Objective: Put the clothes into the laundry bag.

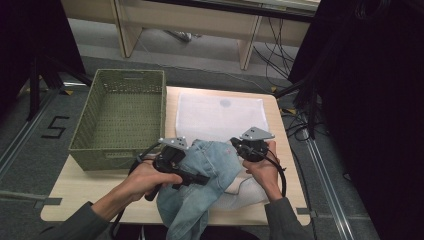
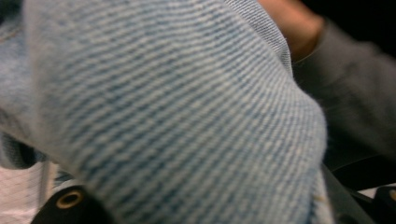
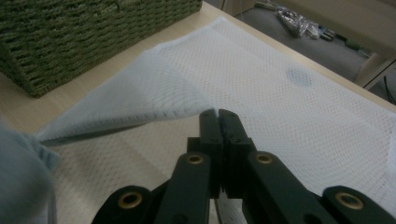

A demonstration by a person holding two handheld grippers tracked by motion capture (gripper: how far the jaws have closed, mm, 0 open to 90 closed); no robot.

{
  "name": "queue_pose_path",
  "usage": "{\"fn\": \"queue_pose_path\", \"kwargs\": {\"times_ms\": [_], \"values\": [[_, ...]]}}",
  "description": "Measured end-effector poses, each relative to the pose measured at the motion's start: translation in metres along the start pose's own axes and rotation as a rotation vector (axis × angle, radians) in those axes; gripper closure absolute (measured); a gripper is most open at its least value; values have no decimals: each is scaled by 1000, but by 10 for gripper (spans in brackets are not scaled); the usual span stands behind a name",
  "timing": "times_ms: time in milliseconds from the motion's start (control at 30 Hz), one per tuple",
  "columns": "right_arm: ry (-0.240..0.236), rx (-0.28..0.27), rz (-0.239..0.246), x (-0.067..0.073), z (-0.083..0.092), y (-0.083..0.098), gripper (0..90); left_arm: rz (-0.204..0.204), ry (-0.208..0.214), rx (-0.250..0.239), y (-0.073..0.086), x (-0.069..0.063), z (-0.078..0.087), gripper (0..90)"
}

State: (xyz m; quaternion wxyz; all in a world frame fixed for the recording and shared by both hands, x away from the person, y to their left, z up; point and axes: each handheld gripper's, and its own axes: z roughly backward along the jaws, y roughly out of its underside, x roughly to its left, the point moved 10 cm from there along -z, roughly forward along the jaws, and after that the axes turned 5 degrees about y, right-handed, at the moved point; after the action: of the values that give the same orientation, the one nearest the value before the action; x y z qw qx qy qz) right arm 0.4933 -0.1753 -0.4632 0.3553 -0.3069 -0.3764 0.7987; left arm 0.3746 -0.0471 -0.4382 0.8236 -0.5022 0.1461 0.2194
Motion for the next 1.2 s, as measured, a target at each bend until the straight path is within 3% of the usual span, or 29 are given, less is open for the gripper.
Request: {"fn": "queue_pose_path", "kwargs": {"times_ms": [33, 100, 167, 200, 300, 333, 367, 400, 467, 500, 567, 667, 700, 767, 833, 867, 900, 933, 1000, 1033, 1100, 1133, 1200], "values": [[5, -5, 4, -1, 1, -2, 900, 14, -17, -13, 0, 5, -6, 636], [-2, 7, -14, -2, 5, -3, 900, 3, -30, 25, 2, 15, -16, 635], [21, -27, -5, -7, 7, -8, 900, 13, -42, 52, 3, 22, -29, 630], [22, -30, 21, -10, 9, -10, 900, -2, -54, 73, 5, 25, -36, 627], [41, -43, 35, -10, 14, -17, 900, -45, -104, 164, 18, 38, -63, 611], [42, -44, 47, -9, 15, -18, 900, -43, -121, 178, 21, 44, -72, 600], [32, -40, 47, -6, 17, -19, 900, -27, -144, 185, 23, 52, -79, 586], [54, -60, 78, -8, 17, -21, 900, -7, -155, 182, 25, 58, -85, 563], [47, -44, 72, -4, 20, -20, 900, 42, -172, 158, 23, 70, -92, 512], [43, -46, 66, -3, 20, -19, 900, 44, -180, 146, 22, 73, -95, 488], [33, -39, 60, 0, 20, -18, 900, 22, -187, 160, 24, 73, -98, 465], [30, -40, 48, 0, 20, -18, 900, -39, -192, 188, 25, 61, -97, 390], [53, -57, 68, -4, 20, -20, 900, -37, -199, 186, 24, 57, -95, 336], [51, -56, 63, -4, 21, -20, 900, -60, -215, 160, 20, 52, -84, 274], [46, -52, 61, -3, 22, -19, 900, -87, -225, 103, 12, 47, -71, 335], [46, -54, 63, -3, 22, -19, 900, -121, -233, 97, 10, 45, -68, 439], [46, -60, 65, -2, 21, -20, 900, -142, -229, 110, 10, 45, -68, 530], [47, -53, 67, -1, 20, -20, 900, -136, -230, 113, 11, 46, -72, 592], [49, -51, 78, 1, 20, -20, 900, -145, -248, 142, 15, 56, -82, 661], [49, -55, 82, 2, 21, -20, 900, -109, -265, 111, 14, 61, -89, 665], [35, -49, 82, 5, 23, -20, 900, -101, -287, 114, 14, 71, -96, 670], [29, -46, 71, 6, 25, -20, 900, -66, -286, 78, 11, 73, -99, 668], [49, -60, 83, 5, 29, -20, 900, -37, -290, 62, 9, 76, -96, 631]]}}
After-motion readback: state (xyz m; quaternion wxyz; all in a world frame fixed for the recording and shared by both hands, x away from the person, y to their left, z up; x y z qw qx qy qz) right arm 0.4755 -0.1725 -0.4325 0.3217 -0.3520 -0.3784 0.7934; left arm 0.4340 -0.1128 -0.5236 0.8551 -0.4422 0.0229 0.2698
